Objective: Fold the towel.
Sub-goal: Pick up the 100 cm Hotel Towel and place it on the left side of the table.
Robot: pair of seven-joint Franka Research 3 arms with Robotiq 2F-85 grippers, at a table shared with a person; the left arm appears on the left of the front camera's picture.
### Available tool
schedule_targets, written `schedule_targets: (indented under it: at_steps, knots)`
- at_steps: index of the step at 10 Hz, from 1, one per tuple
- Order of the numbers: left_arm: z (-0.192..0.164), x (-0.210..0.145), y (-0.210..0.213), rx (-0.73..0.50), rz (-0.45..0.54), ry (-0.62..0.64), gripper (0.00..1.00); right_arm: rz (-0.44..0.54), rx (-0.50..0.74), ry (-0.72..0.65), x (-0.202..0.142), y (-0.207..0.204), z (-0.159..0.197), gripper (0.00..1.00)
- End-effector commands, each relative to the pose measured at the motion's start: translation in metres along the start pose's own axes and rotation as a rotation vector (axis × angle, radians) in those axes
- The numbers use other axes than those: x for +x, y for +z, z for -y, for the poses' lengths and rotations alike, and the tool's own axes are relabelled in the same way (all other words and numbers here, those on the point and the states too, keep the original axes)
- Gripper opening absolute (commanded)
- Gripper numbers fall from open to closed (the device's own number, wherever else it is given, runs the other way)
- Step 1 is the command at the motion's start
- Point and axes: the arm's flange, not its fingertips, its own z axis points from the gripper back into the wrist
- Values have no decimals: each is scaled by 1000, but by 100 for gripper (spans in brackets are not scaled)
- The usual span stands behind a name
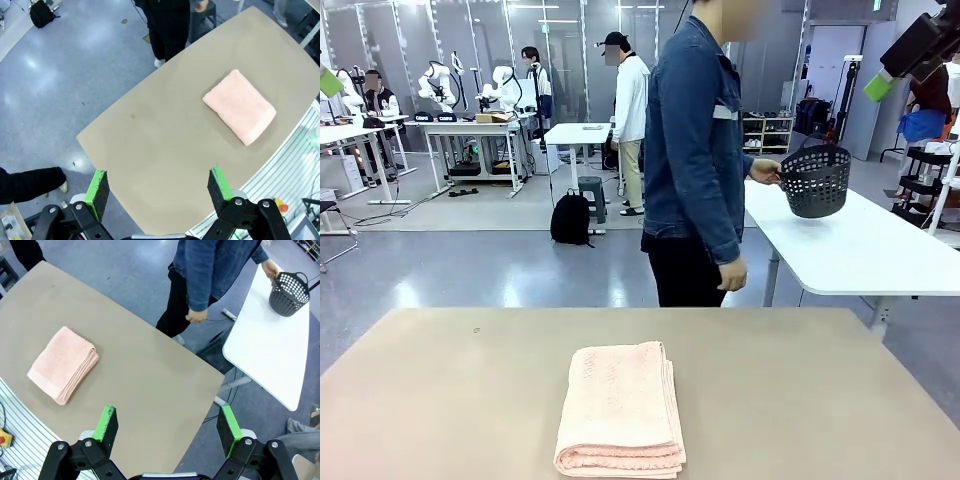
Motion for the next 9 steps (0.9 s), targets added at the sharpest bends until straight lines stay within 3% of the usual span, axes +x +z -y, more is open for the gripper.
schedule_targets:
  at_steps: [1, 6, 9]
  knots:
    - [0, 0, 0, 0, 0, 0, 100, -1, -1, -6, 0, 1, 1, 100]
    - [40, -20, -88, -143, -28, 197, 100, -1, -1, -6, 0, 1, 1, 100]
    - [67, -49, -188, -262, -75, 318, 100, -1, -1, -6, 0, 1, 1, 100]
